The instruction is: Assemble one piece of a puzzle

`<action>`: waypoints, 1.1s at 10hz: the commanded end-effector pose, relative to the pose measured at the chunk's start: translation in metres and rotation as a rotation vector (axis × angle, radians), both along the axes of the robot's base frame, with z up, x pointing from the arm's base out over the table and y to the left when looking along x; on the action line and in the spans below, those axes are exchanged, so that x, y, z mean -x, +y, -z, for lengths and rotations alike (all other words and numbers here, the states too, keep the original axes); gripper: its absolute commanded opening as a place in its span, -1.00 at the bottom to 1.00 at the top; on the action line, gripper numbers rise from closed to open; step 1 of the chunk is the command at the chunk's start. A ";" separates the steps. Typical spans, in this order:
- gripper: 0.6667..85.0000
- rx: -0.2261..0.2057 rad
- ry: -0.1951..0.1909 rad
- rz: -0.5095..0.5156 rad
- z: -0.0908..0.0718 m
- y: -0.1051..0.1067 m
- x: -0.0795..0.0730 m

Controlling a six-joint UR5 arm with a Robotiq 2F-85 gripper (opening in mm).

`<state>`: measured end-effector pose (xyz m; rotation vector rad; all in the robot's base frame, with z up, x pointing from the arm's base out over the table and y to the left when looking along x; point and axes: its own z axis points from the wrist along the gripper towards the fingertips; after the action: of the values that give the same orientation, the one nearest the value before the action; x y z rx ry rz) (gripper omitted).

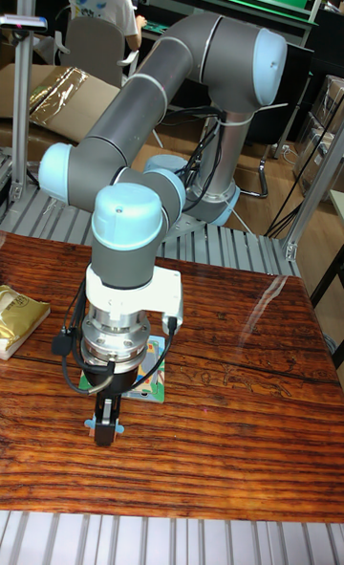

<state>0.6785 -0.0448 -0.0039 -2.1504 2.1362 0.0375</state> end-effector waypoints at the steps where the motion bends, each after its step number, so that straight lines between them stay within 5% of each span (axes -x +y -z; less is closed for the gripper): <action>1: 0.17 -0.016 -0.003 0.023 0.000 0.000 -0.001; 11: -0.17 -0.010 -0.013 0.079 -0.008 -0.001 0.001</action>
<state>0.6769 -0.0474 0.0014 -2.0842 2.1921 0.0202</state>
